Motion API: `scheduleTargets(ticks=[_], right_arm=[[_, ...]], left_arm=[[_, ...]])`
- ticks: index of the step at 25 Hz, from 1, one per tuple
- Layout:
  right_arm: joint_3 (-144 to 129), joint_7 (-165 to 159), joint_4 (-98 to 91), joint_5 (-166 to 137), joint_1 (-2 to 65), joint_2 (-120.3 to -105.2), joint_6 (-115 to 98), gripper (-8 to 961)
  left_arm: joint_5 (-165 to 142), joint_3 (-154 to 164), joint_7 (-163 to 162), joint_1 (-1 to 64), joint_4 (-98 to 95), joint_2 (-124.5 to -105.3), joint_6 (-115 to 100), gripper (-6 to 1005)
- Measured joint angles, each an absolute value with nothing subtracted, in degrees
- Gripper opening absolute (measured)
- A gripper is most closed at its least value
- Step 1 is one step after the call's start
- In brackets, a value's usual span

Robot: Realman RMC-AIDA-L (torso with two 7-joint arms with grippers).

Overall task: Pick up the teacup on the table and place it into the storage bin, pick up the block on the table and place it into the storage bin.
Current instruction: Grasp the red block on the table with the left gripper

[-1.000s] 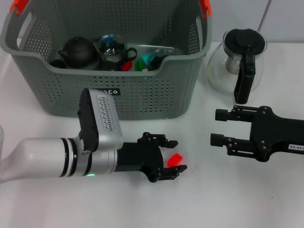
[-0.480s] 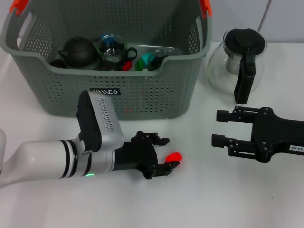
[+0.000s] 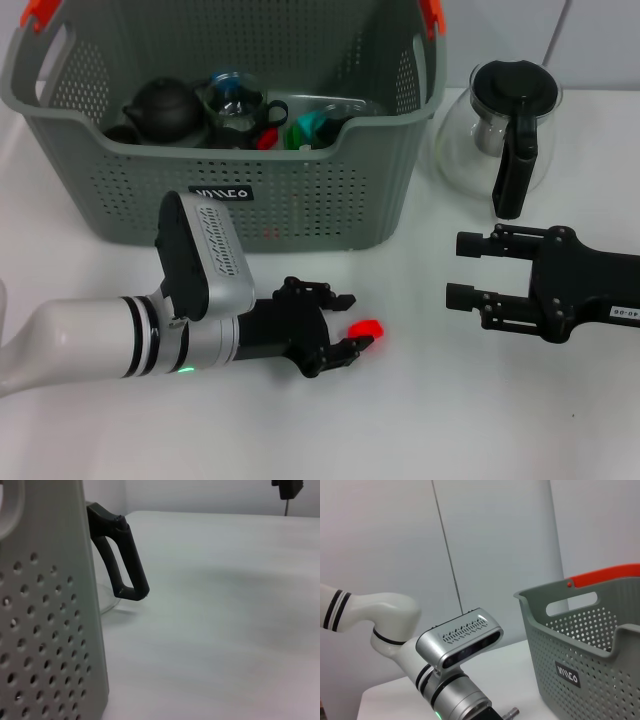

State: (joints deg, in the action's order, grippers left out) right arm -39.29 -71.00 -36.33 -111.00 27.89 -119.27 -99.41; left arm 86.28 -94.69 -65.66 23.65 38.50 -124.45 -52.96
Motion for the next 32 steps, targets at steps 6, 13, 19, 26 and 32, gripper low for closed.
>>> scheduleTargets(ticks=[6, 13, 19, 26, 32], right_arm=[[-39.3, -71.0, -36.3, -111.0, 27.9, -119.16, -99.4, 688], [-39.3, -71.0, -36.3, -111.0, 28.0, -119.18, -99.4, 688], [-39.3, -71.0, -36.3, -111.0, 27.8, -119.14, -99.4, 688], [-39.3, -71.0, -36.3, -111.0, 27.8, -119.1, -99.4, 687], [-39.1, -71.0, -36.3, -111.0, 27.8, -119.03, -99.4, 687]], left_arm=[[86.3, -94.7, -65.7, 23.7, 38.4, -124.45, -53.0, 470], [86.1, -94.6, -65.8, 23.9, 38.2, -124.54, -53.0, 430], [85.2, -92.7, -70.2, 24.5, 38.8, -124.12, -53.2, 429], [83.3, -92.4, -71.5, 24.4, 40.1, -124.32, -53.0, 304], [83.2, -93.8, -73.1, 23.6, 42.8, -123.78, -57.2, 188]])
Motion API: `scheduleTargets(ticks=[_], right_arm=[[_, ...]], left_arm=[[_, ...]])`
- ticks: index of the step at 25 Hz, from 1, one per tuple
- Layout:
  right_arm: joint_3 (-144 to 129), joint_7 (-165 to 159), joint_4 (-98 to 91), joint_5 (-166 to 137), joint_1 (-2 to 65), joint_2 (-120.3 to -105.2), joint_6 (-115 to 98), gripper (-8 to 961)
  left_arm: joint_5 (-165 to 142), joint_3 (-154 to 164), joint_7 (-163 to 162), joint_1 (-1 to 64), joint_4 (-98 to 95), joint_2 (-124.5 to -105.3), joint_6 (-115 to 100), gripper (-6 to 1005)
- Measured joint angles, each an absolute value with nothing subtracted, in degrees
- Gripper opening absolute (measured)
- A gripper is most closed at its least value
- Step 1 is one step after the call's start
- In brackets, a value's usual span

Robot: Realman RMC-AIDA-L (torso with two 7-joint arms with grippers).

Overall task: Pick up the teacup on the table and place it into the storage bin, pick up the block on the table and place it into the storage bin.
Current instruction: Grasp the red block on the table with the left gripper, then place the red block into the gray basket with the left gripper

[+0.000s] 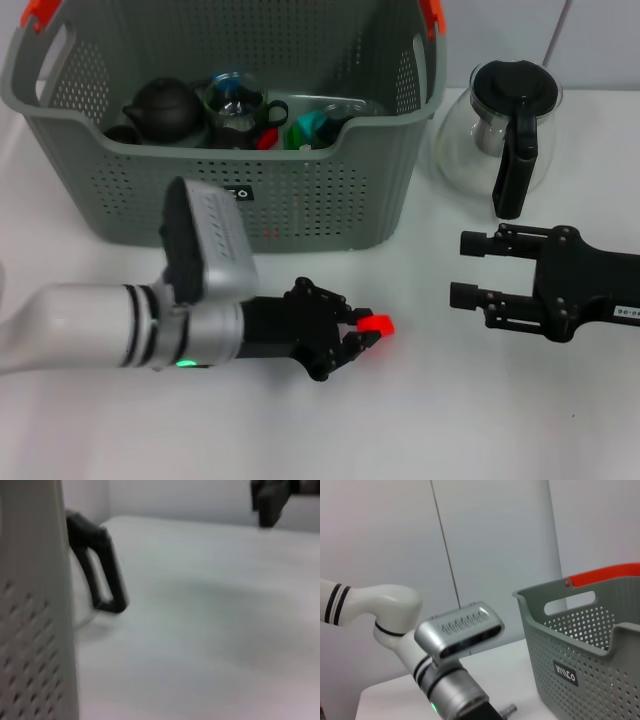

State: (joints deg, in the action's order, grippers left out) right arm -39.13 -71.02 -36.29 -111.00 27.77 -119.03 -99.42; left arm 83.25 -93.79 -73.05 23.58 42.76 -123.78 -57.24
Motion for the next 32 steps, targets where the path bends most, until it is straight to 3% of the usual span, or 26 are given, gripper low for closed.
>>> scheduleTargets(ticks=[6, 10, 17, 22, 32], right_arm=[[-38.7, -71.0, -36.3, -111.0, 27.8, -119.0, -99.4, 688], [-38.7, -71.0, -36.3, -111.0, 27.9, -119.01, -99.4, 688], [-38.7, -71.0, -36.3, -111.0, 28.3, -119.24, -99.4, 687], [-38.7, -70.9, -36.3, -111.0, 28.6, -119.41, -99.4, 687], [-38.6, -70.9, -36.6, -110.9, 28.6, -119.44, -100.0, 687]], left_arm=[[83.6, -111.5, -76.4, 22.1, 49.5, -118.89, -86.1, 189], [83.9, -131.1, -81.6, 24.8, 54.9, -117.68, -99.2, 190], [79.2, -134.5, -95.3, 35.5, 58.5, -114.76, -85.2, 190], [66.4, -128.8, -96.7, 42.2, 51.1, -116.09, -66.4, 191], [56.9, -126.2, -102.8, 42.0, 52.9, -119.48, -61.3, 192]])
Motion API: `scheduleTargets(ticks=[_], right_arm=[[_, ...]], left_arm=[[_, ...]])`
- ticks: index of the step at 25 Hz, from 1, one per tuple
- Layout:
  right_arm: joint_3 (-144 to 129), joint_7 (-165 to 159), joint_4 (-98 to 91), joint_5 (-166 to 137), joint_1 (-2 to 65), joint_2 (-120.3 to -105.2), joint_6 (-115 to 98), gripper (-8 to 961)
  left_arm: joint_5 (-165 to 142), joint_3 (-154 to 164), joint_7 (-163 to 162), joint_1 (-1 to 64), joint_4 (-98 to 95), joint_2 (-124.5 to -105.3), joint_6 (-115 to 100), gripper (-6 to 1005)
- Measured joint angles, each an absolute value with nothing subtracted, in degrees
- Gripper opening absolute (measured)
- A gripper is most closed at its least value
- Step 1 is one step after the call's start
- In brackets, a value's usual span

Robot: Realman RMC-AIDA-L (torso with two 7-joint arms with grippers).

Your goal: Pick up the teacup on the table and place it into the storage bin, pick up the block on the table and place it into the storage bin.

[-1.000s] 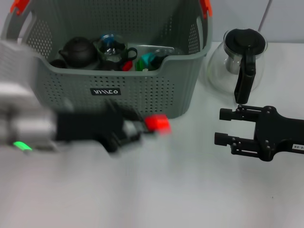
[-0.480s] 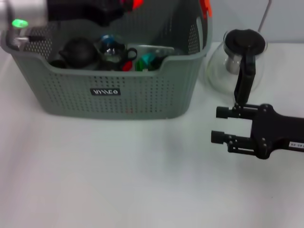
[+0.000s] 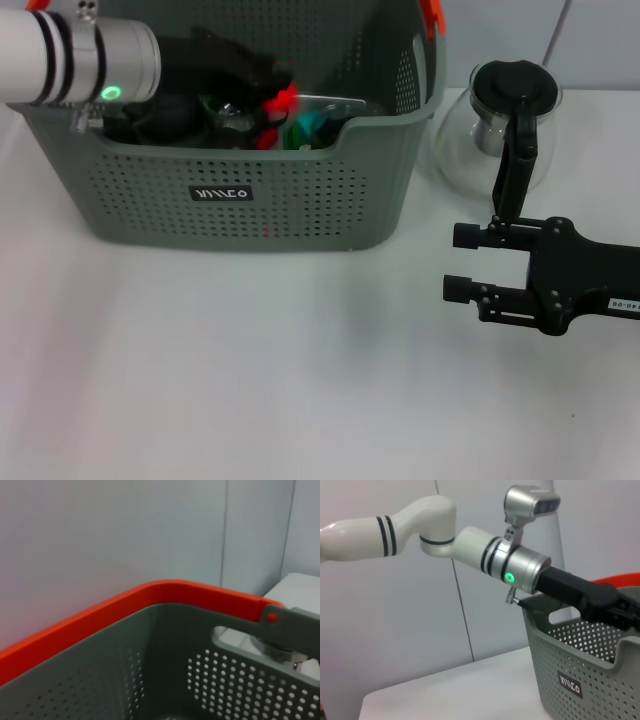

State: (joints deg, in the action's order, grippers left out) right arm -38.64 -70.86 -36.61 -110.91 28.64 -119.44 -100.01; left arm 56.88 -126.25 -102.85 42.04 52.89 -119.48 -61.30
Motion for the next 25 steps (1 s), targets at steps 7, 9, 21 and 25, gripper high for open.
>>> scheduleTargets(ticks=[7, 9, 21, 25], right_arm=[[-38.7, -70.0, -36.6, -110.9, 28.8, -119.55, -100.9, 690], [-39.2, -67.8, -36.4, -111.0, 28.8, -119.92, -101.3, 690], [-50.7, -46.1, -30.7, -110.9, 28.6, -120.4, -97.6, 695], [-50.2, -45.9, -29.4, -110.5, 28.7, -120.12, -96.1, 695]], left_arm=[[70.7, -137.1, -101.4, 32.5, 68.7, -121.49, -79.9, 428], [76.6, -140.9, -97.2, 28.8, 68.7, -120.93, -89.4, 472], [70.9, -140.6, -63.8, 18.3, 42.3, -118.34, -103.0, 848], [66.6, -140.5, -56.6, 20.2, 36.9, -119.15, -99.3, 909]])
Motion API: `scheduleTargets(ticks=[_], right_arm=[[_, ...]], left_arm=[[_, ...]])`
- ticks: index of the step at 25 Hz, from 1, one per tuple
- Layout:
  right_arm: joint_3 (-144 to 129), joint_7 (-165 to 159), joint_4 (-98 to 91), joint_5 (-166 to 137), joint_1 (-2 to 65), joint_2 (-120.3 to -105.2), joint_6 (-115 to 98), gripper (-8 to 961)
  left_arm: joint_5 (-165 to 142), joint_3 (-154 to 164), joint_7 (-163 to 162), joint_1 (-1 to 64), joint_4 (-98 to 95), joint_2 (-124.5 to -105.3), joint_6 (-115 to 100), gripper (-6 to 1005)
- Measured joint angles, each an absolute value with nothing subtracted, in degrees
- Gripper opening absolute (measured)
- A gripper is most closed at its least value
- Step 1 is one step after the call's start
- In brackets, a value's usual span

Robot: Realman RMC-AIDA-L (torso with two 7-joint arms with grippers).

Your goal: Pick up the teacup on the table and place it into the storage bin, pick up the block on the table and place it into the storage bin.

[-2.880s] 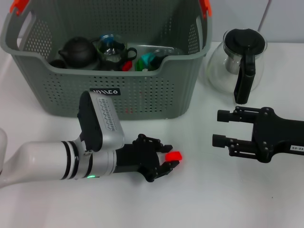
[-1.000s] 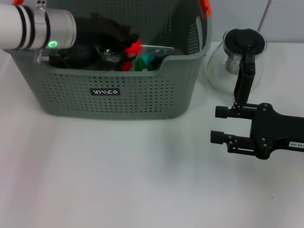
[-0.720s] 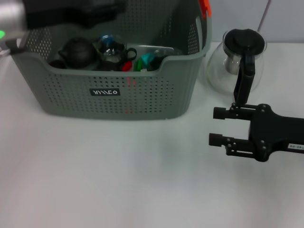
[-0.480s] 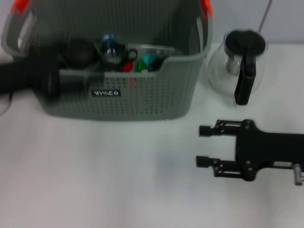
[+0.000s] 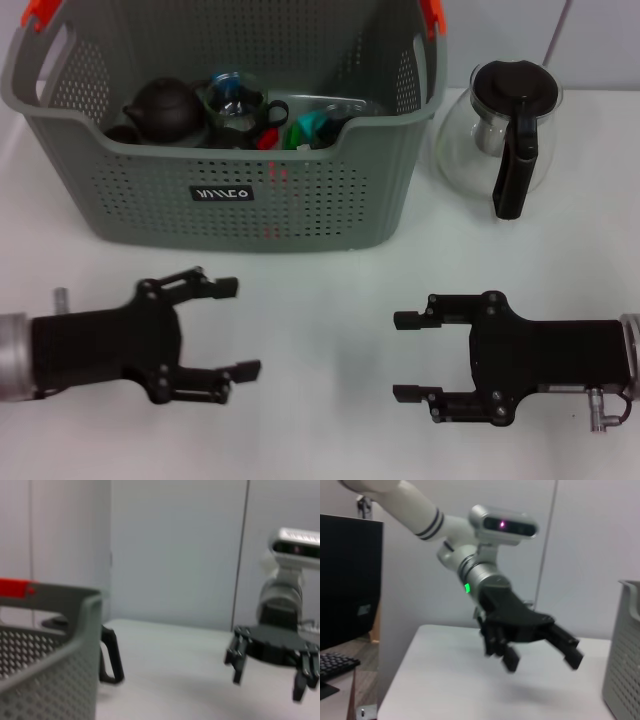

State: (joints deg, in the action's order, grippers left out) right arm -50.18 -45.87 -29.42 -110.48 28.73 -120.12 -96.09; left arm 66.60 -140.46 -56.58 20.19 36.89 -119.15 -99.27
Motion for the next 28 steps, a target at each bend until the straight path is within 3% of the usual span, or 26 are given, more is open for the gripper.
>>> scheduleTargets(ticks=[15, 28], right_arm=[[-47.7, -50.3, -28.8, -110.7, 27.1, -119.66, -93.5, 689], [-48.0, -50.4, -28.0, -110.8, 26.3, -119.89, -93.2, 687]], left_arm=[[59.1, -140.2, -60.7, 26.4, 35.9, -119.13, -97.3, 937], [59.1, -136.7, -60.1, 27.2, 35.7, -120.93, -96.8, 937]])
